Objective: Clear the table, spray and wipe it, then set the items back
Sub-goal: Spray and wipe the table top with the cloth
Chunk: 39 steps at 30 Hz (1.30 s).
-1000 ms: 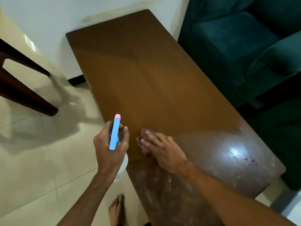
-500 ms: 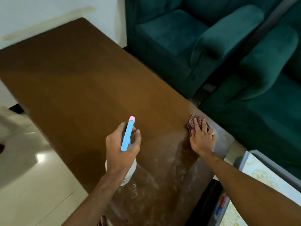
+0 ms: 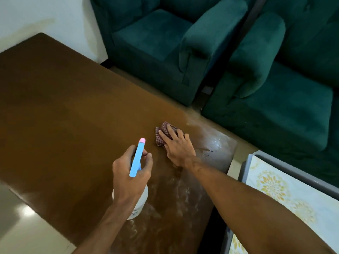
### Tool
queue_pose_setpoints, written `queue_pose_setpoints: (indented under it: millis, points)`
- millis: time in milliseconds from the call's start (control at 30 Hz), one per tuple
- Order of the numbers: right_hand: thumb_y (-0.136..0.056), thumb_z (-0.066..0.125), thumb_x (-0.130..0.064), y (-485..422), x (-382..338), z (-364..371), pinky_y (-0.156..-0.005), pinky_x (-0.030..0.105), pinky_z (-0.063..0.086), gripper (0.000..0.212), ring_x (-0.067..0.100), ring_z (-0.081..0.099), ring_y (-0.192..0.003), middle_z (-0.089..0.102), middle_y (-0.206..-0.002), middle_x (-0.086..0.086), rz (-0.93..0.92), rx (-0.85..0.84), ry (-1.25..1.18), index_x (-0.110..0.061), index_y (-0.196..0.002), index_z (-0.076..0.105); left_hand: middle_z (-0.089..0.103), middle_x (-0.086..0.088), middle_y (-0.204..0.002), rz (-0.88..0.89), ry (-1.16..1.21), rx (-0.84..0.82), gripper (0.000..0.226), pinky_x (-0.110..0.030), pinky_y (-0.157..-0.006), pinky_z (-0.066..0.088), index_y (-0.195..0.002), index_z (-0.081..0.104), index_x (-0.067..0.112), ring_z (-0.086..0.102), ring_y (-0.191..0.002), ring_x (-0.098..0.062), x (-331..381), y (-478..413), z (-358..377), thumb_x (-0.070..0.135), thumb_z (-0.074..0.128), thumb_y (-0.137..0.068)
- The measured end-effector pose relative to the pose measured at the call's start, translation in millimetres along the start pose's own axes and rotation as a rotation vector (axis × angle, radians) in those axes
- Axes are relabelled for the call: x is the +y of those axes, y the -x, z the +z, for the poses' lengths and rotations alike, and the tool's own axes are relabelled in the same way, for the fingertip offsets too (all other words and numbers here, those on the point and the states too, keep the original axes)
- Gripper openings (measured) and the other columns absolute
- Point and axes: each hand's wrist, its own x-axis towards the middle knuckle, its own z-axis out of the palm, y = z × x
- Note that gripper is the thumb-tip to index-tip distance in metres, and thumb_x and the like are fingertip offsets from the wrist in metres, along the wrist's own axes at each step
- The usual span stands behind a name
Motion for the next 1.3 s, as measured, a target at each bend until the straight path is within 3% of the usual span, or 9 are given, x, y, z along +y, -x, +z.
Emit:
queue_pose_setpoints:
  millis: [167,367,500,600,867,1033,1167,1233,1300]
  points:
    - [-0.104,0.039,-0.034,-25,28,-11,-0.118,0.047,0.018,0.06,0.032,0.019,-0.146,0.006,-0.167,0.003,0.219,0.049,-0.065,-0.032,-0.158,0.014,0.062,0.016,-0.075,0.064,-0.017,-0.05,0.013,-0.006,-0.062,0.052,-0.09,0.067,0.016,0.066,-0.078,-0.004,7,-19,19,0.014,0.078,-0.084]
    - [-0.097,0.045,-0.032,24,86,-1,-0.112,0.05,0.024,0.065,0.037,0.025,-0.139,0.014,-0.164,0.008,0.686,0.164,-0.258,-0.028,-0.157,0.019,0.062,0.011,-0.071,0.115,0.003,-0.105,0.012,-0.015,-0.056,0.054,-0.085,0.065,0.016,0.064,-0.068,-0.013,22,-47,45,0.011,0.076,-0.086]
    - [-0.095,0.049,-0.032,49,80,11,-0.11,0.052,0.025,0.07,0.041,0.026,-0.138,0.014,-0.164,0.013,0.87,0.175,-0.267,-0.024,-0.157,0.019,0.062,0.009,-0.07,0.12,0.022,-0.117,0.012,-0.022,-0.055,0.055,-0.084,0.065,0.015,0.064,-0.065,-0.016,21,-67,44,0.011,0.076,-0.087]
    - [-0.095,0.051,-0.034,23,67,2,-0.111,0.052,0.026,0.072,0.041,0.026,-0.138,0.013,-0.163,0.014,0.969,0.135,-0.281,-0.024,-0.157,0.017,0.062,0.007,-0.07,0.113,0.05,-0.114,0.011,-0.018,-0.053,0.053,-0.085,0.065,0.015,0.063,-0.064,-0.016,14,-86,34,0.013,0.075,-0.087]
    - [-0.093,0.048,-0.028,-102,-11,-25,-0.11,0.05,0.025,0.067,0.038,0.027,-0.137,0.017,-0.163,0.008,0.682,0.121,-0.24,-0.03,-0.155,0.023,0.062,0.01,-0.074,0.113,0.069,-0.128,0.01,-0.009,-0.06,0.053,-0.089,0.066,0.013,0.066,-0.072,-0.01,-28,-151,-11,0.015,0.076,-0.086]
    - [-0.099,0.048,-0.037,-183,-84,-39,-0.117,0.052,0.02,0.065,0.036,0.02,-0.144,0.011,-0.165,0.008,0.347,0.099,-0.161,-0.029,-0.157,0.019,0.061,0.01,-0.075,0.144,0.041,-0.157,0.012,-0.011,-0.06,0.053,-0.092,0.066,0.013,0.065,-0.071,-0.01,-59,-193,-45,0.019,0.075,-0.087]
    - [-0.102,0.043,-0.047,-191,-105,-29,-0.117,0.055,0.021,0.062,0.036,0.022,-0.145,0.012,-0.165,0.007,0.073,0.064,-0.034,-0.032,-0.156,0.019,0.06,0.008,-0.074,0.173,0.01,-0.198,0.013,-0.018,-0.057,0.054,-0.095,0.065,0.015,0.062,-0.071,-0.015,-68,-208,-53,0.022,0.075,-0.088]
    - [-0.103,0.04,-0.047,-170,-90,-23,-0.116,0.053,0.023,0.06,0.034,0.022,-0.145,0.01,-0.166,0.004,0.037,0.055,0.0,-0.035,-0.156,0.016,0.06,0.007,-0.073,0.185,0.007,-0.233,0.013,-0.02,-0.055,0.054,-0.095,0.065,0.015,0.062,-0.07,-0.016,-66,-207,-50,0.021,0.075,-0.088]
    - [-0.103,0.036,-0.045,-137,-62,-17,-0.114,0.05,0.024,0.059,0.032,0.021,-0.144,0.007,-0.167,0.001,0.133,0.063,-0.009,-0.04,-0.157,0.011,0.059,0.006,-0.071,0.205,0.025,-0.277,0.011,-0.02,-0.053,0.053,-0.091,0.065,0.015,0.061,-0.065,-0.016,-59,-202,-43,0.018,0.074,-0.088]
